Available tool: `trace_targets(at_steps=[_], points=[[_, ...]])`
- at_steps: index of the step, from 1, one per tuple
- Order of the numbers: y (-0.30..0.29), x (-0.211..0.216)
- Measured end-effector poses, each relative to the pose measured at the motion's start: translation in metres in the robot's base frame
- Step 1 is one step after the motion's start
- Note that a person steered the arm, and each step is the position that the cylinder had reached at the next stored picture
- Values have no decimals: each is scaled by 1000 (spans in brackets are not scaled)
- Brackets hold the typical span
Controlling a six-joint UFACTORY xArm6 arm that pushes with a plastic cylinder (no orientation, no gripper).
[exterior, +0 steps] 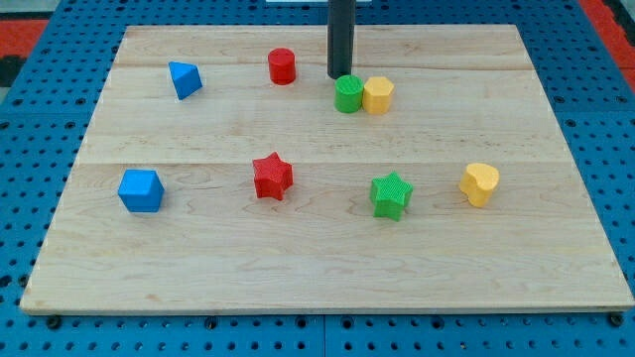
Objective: Slide the yellow heart up and a bit to the left
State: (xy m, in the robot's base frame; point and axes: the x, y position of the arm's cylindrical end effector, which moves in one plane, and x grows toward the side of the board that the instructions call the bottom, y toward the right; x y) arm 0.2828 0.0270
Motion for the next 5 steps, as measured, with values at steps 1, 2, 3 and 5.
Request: trace_targets(at_steps=[1,2,3,5], points=[[1,1],[40,-7],[118,-2],[218,137]])
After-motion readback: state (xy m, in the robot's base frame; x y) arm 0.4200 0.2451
